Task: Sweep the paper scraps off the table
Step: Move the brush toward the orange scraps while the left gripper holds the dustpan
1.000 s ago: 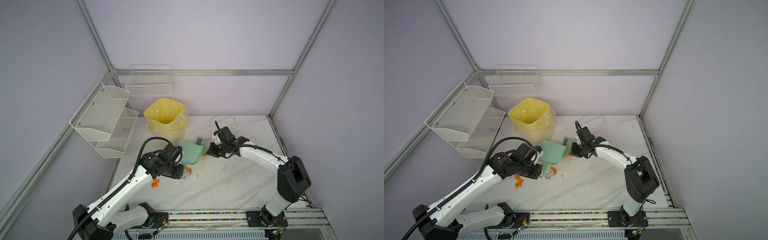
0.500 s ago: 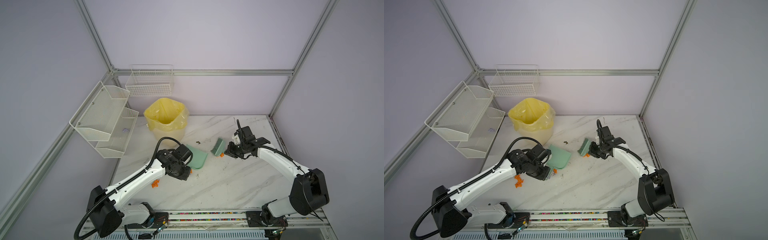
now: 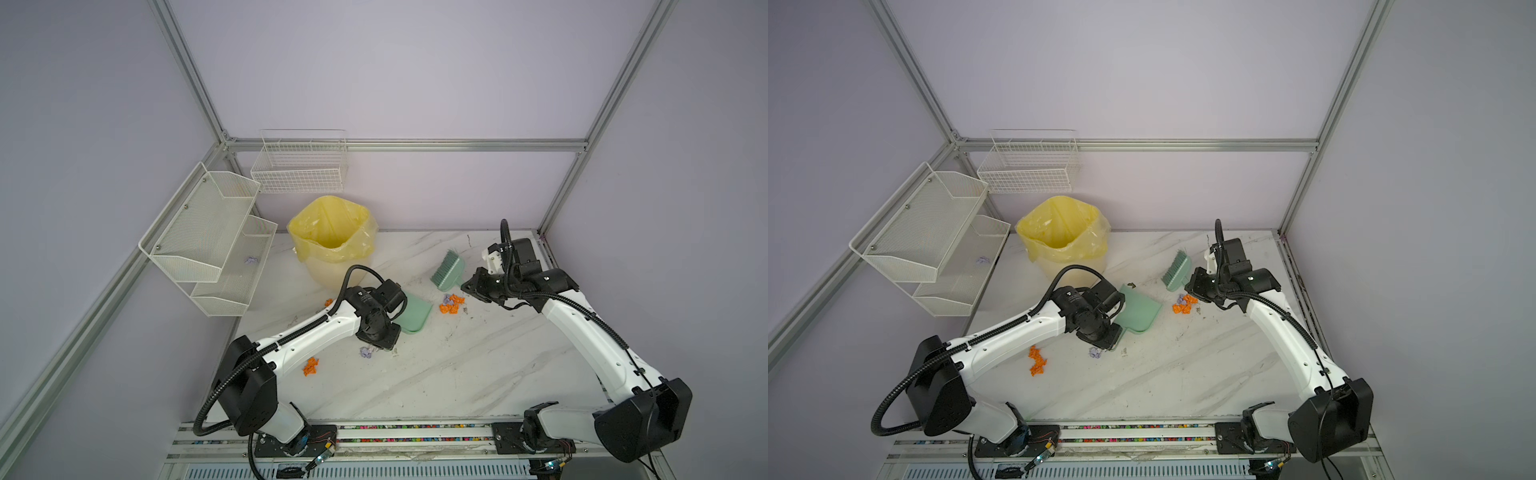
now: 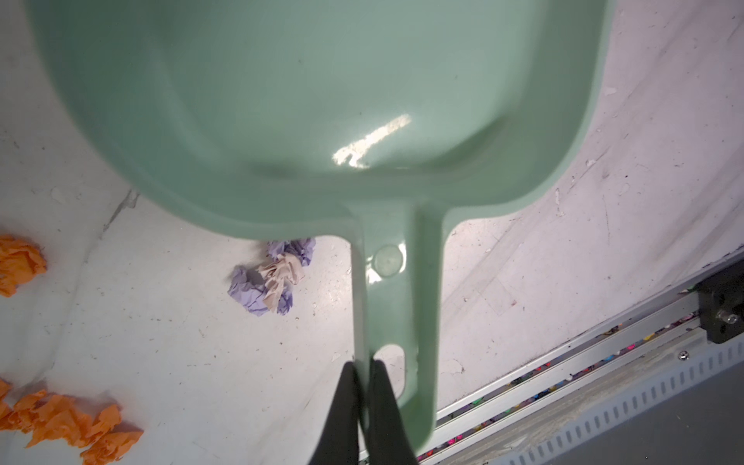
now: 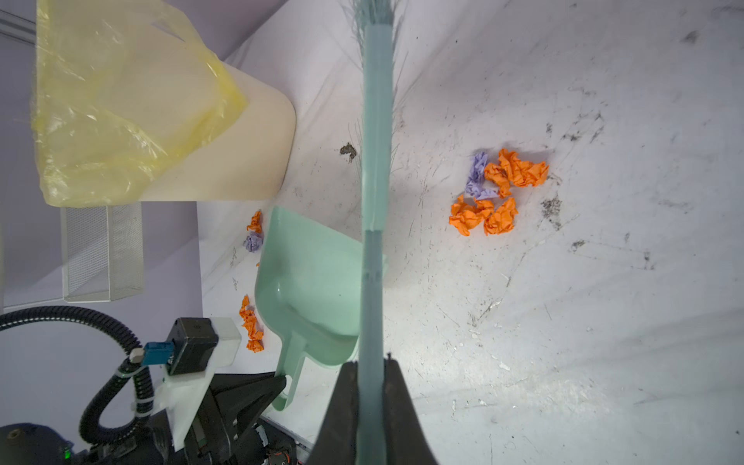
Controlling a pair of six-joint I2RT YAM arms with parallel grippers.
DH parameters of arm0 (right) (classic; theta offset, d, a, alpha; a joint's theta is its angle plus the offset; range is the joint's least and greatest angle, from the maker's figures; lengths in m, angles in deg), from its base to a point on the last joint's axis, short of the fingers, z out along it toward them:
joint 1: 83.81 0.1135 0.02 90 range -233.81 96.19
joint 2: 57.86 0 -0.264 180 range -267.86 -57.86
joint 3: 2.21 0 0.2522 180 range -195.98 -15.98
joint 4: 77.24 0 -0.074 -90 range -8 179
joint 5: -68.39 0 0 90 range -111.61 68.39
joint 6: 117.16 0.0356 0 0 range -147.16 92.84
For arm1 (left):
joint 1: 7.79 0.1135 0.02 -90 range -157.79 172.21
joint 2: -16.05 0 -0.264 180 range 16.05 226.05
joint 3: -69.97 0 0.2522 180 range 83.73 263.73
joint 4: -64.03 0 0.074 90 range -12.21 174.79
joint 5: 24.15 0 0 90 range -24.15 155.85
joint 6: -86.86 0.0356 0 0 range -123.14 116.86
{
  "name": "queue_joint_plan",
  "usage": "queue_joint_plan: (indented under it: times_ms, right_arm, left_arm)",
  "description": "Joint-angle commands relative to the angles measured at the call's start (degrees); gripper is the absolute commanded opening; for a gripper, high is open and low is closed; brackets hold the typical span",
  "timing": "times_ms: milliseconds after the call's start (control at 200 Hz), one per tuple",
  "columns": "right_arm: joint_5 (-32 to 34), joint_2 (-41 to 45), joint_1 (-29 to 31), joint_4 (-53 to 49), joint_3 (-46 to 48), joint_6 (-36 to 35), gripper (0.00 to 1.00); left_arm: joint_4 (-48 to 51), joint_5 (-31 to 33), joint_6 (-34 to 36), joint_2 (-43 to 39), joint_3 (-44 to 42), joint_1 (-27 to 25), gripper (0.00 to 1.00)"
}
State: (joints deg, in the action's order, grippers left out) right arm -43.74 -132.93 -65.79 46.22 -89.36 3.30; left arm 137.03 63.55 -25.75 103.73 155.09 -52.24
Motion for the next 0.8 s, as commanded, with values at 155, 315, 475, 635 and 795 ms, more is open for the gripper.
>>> queue_joint_plan:
  times_ms: [155, 315, 475, 635, 795]
  right_arm:
    - [8.14, -2.6, -5.51, -8.7, -9.72, -7.8, 0.0]
    - [11.92, -4.82, -8.33, -11.32, -13.73, -11.28, 0.0]
    - [14.64, -5.91, -10.4, -12.78, -16.79, -13.68, 0.0]
    - [18.99, -7.41, -10.64, -13.03, -18.12, -15.5, 0.0]
    - [24.54, -9.81, -10.64, -12.86, -18.13, -17.89, 0.0]
  left_arm:
    - [-1.95, -1.72, 2.28, 2.37, 6.2, -1.45, 0.0]
    - [-3.01, -3.47, 2.57, 4.5, 7.94, -2.0, 0.0]
    - [-2.99, -3.93, 2.99, 6.85, 10.01, -2.86, 0.0]
    - [-3.08, -3.76, 2.97, 8.41, 11.62, -3.36, 0.0]
    - [-3.34, -3.45, 2.75, 9.48, 11.95, -3.98, 0.0]
